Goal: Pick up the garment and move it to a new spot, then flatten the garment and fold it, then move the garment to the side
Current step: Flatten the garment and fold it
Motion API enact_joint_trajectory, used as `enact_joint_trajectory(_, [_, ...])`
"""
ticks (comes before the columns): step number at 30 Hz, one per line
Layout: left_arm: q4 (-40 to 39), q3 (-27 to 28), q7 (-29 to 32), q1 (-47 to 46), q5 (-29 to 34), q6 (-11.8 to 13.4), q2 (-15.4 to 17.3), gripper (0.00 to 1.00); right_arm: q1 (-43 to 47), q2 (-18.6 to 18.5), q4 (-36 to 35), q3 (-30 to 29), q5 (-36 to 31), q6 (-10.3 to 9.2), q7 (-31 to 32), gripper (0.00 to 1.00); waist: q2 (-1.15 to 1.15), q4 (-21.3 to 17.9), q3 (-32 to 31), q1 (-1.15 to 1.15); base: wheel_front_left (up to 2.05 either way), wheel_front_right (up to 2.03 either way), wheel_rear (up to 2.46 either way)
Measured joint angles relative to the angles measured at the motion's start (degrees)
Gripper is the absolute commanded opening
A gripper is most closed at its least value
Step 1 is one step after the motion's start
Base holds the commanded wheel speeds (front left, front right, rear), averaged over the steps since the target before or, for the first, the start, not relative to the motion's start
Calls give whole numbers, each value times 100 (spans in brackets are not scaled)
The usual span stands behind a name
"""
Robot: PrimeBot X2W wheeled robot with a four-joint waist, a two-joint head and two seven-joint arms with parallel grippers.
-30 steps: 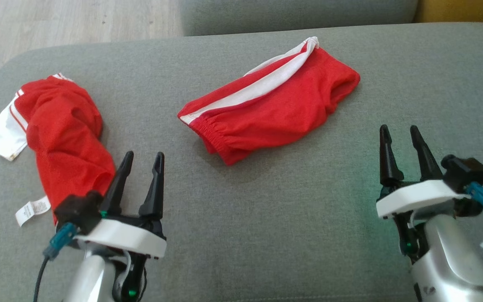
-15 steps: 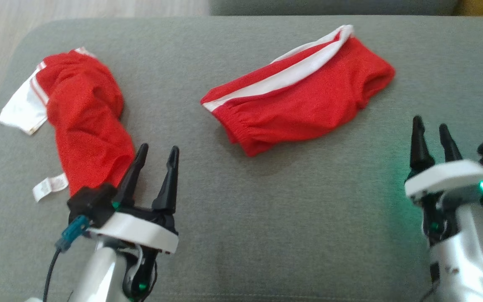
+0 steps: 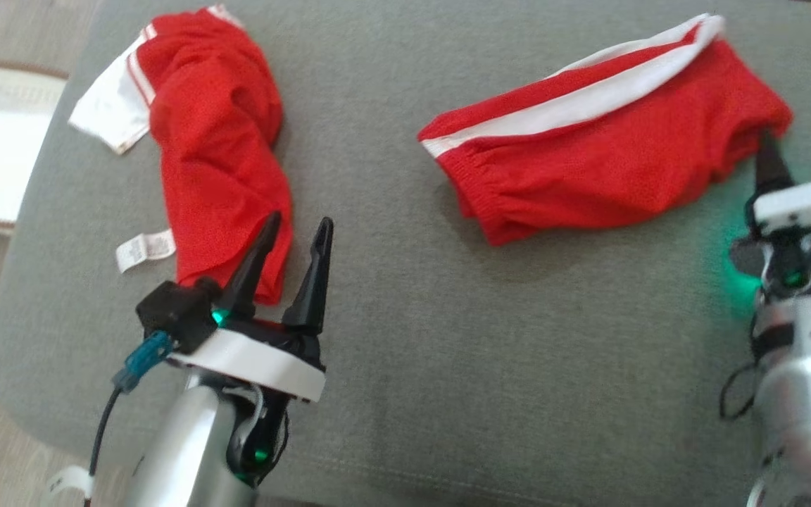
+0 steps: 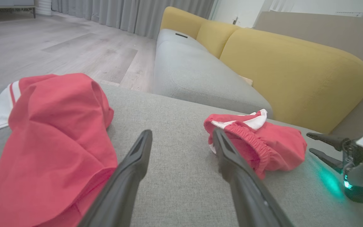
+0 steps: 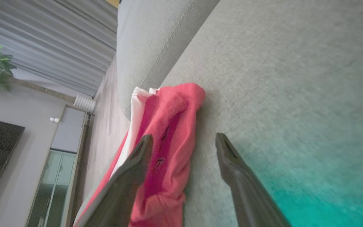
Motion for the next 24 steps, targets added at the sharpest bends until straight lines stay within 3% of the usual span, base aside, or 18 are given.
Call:
enact_joint_trajectory(11, [-90,-283,0,-150,-254,0,-22,100,-1038,-356,942,-843,-580,-1,165,100,0,476,358,0,0,0,0])
enact_joint_trajectory(24, [-221,-366,0,-360,-388,0,-30,100,-1883,-825,2052,-1101,-1838,-1,133,100,0,640,571,0,0,0,0])
